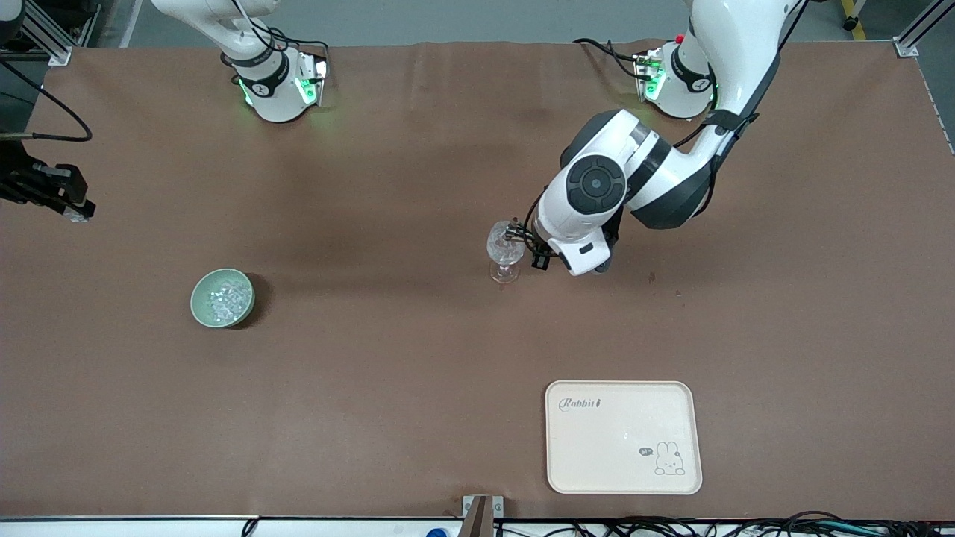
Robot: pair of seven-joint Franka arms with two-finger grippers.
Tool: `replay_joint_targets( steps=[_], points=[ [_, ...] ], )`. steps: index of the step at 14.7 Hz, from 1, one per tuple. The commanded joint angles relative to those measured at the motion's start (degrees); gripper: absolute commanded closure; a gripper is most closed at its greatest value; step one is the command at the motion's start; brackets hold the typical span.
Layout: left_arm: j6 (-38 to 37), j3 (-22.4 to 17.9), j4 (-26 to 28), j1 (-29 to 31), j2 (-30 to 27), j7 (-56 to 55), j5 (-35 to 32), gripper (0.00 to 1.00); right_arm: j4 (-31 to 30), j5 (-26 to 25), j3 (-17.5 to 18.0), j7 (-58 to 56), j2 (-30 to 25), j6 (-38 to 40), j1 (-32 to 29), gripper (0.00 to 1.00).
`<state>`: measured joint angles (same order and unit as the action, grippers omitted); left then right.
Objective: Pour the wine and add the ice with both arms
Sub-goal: 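Hold the jigger tilted over the wine glass with the left gripper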
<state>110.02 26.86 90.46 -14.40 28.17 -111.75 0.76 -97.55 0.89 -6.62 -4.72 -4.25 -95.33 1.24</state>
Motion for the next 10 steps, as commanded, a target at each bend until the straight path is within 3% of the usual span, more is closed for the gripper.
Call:
replay_joint_targets(
  steps=[1, 6, 10],
  points=[
    [0.20, 0.39, 0.16, 1.74, -1.10, 4.51, 5.11, 0.99, 2.80, -0.54, 0.38, 0.68, 1.09, 2.25, -0.53, 0.92],
    [0.11, 0.39, -1.95, 9.55, -0.67, 17.25, 20.12, 0.99, 2.80, -0.45, 0.38, 0.85, 1.44, 2.69, -0.36, 0.92],
    [0.11, 0.30, -5.64, 16.14, 3.46, 24.20, 30.68, 0.99, 2.45, -0.45, 0.64, 3.74, 1.88, 2.52, 0.69, 0.91]
  ],
)
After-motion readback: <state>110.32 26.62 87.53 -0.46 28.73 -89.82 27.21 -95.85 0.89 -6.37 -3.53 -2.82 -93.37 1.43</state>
